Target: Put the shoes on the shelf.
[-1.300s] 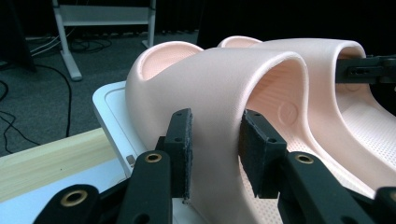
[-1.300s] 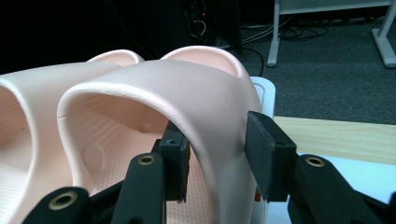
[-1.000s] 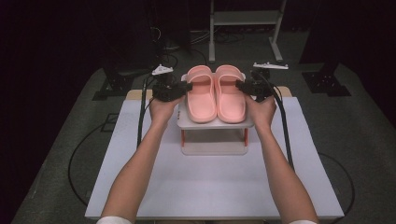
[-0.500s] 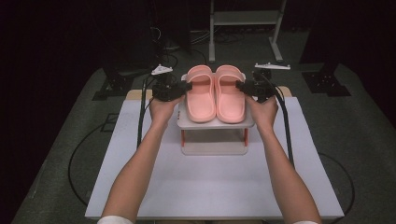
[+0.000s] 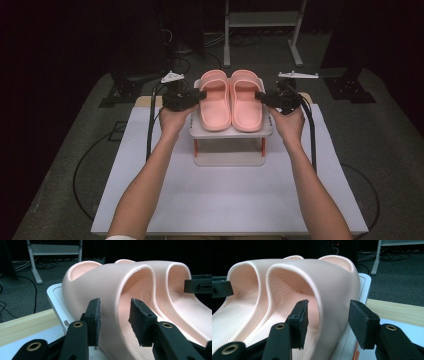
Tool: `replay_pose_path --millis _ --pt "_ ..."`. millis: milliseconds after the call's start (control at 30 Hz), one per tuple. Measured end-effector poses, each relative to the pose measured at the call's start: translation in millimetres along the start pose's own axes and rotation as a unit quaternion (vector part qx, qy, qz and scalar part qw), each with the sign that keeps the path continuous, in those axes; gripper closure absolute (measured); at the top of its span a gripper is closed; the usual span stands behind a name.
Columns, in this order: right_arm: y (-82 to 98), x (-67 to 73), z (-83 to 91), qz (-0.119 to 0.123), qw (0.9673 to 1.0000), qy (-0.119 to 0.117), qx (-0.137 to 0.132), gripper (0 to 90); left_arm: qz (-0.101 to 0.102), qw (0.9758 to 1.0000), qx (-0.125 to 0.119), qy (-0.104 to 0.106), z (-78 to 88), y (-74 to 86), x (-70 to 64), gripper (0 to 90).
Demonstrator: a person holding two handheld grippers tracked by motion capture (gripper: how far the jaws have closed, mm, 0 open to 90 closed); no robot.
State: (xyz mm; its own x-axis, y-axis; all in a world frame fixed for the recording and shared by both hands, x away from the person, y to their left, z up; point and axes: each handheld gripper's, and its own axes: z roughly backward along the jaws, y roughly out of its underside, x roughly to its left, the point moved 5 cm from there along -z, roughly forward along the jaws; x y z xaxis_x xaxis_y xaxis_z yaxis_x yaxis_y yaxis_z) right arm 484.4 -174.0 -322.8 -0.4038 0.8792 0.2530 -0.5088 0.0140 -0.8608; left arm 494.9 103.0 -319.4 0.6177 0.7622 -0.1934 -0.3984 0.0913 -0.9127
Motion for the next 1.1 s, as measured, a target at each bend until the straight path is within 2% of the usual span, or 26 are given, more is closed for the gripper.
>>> replay_pose_path --millis 333,533,667,700,933,1100 --pt "6.0 0.6 12.7 0.012 0.9998 -0.016 -0.002 47.5 0.005 0.9999 -0.011 0.007 12.7 4.4 -3.3 58.0" --pt "8.3 0.5 19.9 0.009 0.9994 -0.032 -0.010 46.1 0.006 0.9998 -0.013 0.011 17.8 7.3 -3.4 57.3" --pt "9.9 -0.3 23.3 0.008 0.9993 -0.036 -0.004 44.9 0.007 0.9998 -0.014 0.016 20.1 9.1 -4.6 57.1" --pt "9.8 -1.1 23.7 0.014 0.9992 -0.037 -0.008 44.8 0.008 0.9997 -0.015 0.016 20.4 9.4 -5.0 57.1" --pt "13.0 -1.3 30.6 0.018 0.9988 -0.044 -0.013 44.2 0.007 0.9996 -0.017 0.023 24.6 12.5 -8.0 56.7" --pt "15.8 -1.1 35.1 0.013 0.9986 -0.049 -0.016 43.3 0.006 0.9993 -0.020 0.030 28.2 14.2 -11.8 56.5"
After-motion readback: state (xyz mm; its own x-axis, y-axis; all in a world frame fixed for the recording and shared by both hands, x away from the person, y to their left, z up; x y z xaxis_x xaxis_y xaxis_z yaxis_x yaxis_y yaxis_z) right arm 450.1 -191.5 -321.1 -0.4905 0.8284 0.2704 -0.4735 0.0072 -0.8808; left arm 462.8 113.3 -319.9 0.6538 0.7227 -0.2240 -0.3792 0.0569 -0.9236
